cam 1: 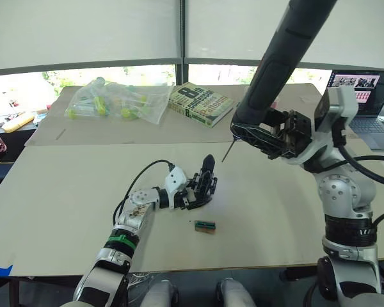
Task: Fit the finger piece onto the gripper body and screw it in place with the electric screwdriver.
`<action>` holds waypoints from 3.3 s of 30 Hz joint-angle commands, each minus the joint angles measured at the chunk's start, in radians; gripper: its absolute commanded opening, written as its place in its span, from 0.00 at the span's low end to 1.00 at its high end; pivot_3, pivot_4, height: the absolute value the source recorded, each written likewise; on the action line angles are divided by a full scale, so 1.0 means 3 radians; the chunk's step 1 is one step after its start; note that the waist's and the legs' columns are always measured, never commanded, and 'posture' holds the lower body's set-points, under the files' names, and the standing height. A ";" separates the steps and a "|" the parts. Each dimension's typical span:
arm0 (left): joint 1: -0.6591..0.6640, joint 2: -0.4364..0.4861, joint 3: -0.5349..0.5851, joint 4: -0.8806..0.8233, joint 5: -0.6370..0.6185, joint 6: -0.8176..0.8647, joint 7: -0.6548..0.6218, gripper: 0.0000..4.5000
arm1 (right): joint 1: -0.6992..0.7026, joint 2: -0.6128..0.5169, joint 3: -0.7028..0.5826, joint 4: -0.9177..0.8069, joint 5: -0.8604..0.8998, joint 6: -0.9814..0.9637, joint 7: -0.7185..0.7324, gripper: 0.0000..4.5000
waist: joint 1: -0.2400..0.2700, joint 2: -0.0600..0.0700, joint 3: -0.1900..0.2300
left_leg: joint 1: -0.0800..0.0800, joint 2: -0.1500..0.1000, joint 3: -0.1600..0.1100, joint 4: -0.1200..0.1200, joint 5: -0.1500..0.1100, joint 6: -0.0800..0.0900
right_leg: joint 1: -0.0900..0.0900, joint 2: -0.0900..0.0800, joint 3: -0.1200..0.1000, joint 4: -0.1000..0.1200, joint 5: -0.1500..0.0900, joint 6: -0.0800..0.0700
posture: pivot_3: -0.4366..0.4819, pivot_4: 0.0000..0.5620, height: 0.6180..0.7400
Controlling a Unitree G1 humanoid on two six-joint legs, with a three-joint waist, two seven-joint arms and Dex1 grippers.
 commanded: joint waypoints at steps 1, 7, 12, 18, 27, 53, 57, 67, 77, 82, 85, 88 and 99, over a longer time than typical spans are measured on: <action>0.0219 0.0084 -0.0009 -0.0019 -0.0033 0.0104 -0.0053 0.99 | 0.0056 -0.0133 -0.0230 -0.0166 0.0128 0.0015 -0.0040 0.42 | -0.0008 0.0000 0.0000 | 0.0000 0.0000 0.0000 -0.0002 0.0000 0.0000 | -0.0001 -0.0001 0.0001 -0.0002 0.0000 0.0000 | 0.48 0.27 1.00; 0.0615 0.0518 0.0236 -0.0568 -0.0274 0.0215 -0.0193 0.99 | 0.0468 -0.0536 -0.0576 -0.0133 0.0107 -0.0057 0.0082 0.42 | -0.0024 0.0000 0.0000 | 0.0001 0.0005 0.0000 -0.0017 0.0000 0.0000 | -0.0001 -0.0005 0.0003 -0.0015 0.0001 -0.0001 | 0.48 0.27 1.00; 0.1026 0.1021 0.0607 -0.0894 -0.0651 0.0081 -0.0548 0.99 | 0.0930 -0.0758 -0.0898 -0.0126 0.0026 -0.0242 0.0258 0.42 | -0.0035 0.0002 0.0001 | 0.0007 0.0012 0.0001 -0.0030 0.0000 0.0000 | -0.0003 -0.0020 0.0004 -0.0019 0.0000 -0.0008 | 0.48 0.27 1.00; 0.1436 0.1579 0.0949 -0.0881 -0.0905 -0.0110 -0.1074 0.99 | 0.1524 -0.0832 -0.1296 -0.0221 0.0035 -0.0325 0.0303 0.42 | 0.0001 0.0004 0.0002 | 0.0002 0.0006 0.0001 -0.0028 0.0000 0.0000 | -0.0001 -0.0036 -0.0001 -0.0026 -0.0002 -0.0009 | 0.48 0.27 1.00; 0.1353 0.1560 0.0719 -0.1540 -0.1082 0.0237 -0.1183 0.99 | 0.1611 -0.0551 -0.0978 -0.0846 0.0183 -0.0402 0.0210 0.42 | 0.0051 0.0006 0.0004 | -0.0006 0.0005 0.0000 -0.0026 0.0000 0.0000 | -0.0003 -0.0045 -0.0004 -0.0031 -0.0001 -0.0007 | 0.48 0.27 1.00; 0.0593 0.0698 -0.0493 -0.1142 -0.0302 0.0192 -0.0906 0.99 | 0.1225 0.0300 0.0660 -0.0526 -0.0417 -0.0710 0.0381 0.42 | 0.0069 0.0000 0.0007 | -0.0007 0.0000 0.0002 -0.0010 0.0001 0.0002 | 0.0002 0.0009 -0.0007 -0.0023 0.0001 -0.0004 | 0.48 0.27 1.00; 0.0555 0.0624 -0.0522 -0.1035 -0.0245 0.0110 -0.0867 0.99 | 0.1196 0.0329 0.0712 -0.0462 -0.0500 -0.0788 0.0433 0.42 | 0.0079 0.0000 0.0007 | -0.0005 -0.0001 0.0002 -0.0010 0.0001 0.0002 | 0.0004 0.0008 -0.0007 -0.0024 0.0001 -0.0004 | 0.48 0.27 1.00; 0.0554 0.0536 -0.0595 -0.0864 -0.0098 -0.0101 -0.0876 0.99 | 0.1191 0.0394 0.0793 -0.0357 -0.0614 -0.0879 0.0468 0.42 | 0.0084 0.0001 0.0007 | -0.0003 -0.0002 0.0002 -0.0006 0.0001 0.0002 | 0.0008 0.0007 -0.0006 -0.0022 0.0001 -0.0003 | 0.48 0.27 1.00; 0.0575 0.0494 -0.0612 -0.0862 -0.0079 -0.0123 -0.0883 0.99 | 0.1157 0.0415 0.0807 -0.0263 -0.0675 -0.0921 0.0475 0.42 | 0.0085 0.0001 0.0006 | -0.0002 -0.0002 0.0002 -0.0003 0.0001 0.0002 | 0.0009 0.0007 -0.0006 -0.0021 0.0002 -0.0002 | 0.48 0.27 1.00; 0.0580 0.0483 -0.0607 -0.0866 -0.0081 -0.0105 -0.0873 0.99 | 0.1147 0.0439 0.0829 -0.0232 -0.0703 -0.0927 0.0483 0.42 | 0.0085 0.0001 0.0007 | -0.0002 -0.0002 0.0002 -0.0002 0.0001 0.0002 | 0.0009 0.0007 -0.0006 -0.0020 0.0002 -0.0002 | 0.48 0.27 1.00; 0.0589 0.0481 -0.0608 -0.0875 -0.0079 -0.0094 -0.0866 0.99 | 0.1147 0.0445 0.0841 -0.0225 -0.0710 -0.0925 0.0481 0.42 | 0.0085 0.0001 0.0007 | -0.0002 -0.0002 0.0002 -0.0002 0.0001 0.0002 | 0.0009 0.0007 -0.0006 -0.0020 0.0002 -0.0001 | 0.48 0.27 1.00; 0.0602 0.0486 -0.0611 -0.0889 -0.0079 -0.0087 -0.0864 0.99 | 0.1154 0.0440 0.0843 -0.0225 -0.0705 -0.0922 0.0474 0.42 | 0.0085 0.0001 0.0006 | -0.0002 -0.0002 0.0002 -0.0002 0.0001 0.0002 | 0.0009 0.0007 -0.0006 -0.0020 0.0002 -0.0001 | 0.48 0.27 1.00; 0.0613 0.0506 -0.0617 -0.0914 -0.0077 -0.0057 -0.0867 0.99 | 0.1137 0.0439 0.0773 -0.0225 -0.0655 -0.0915 0.0418 0.42 | 0.0084 0.0001 0.0006 | -0.0002 -0.0002 0.0002 -0.0002 0.0001 0.0002 | 0.0009 0.0007 -0.0006 -0.0019 0.0002 -0.0001 | 0.48 0.27 1.00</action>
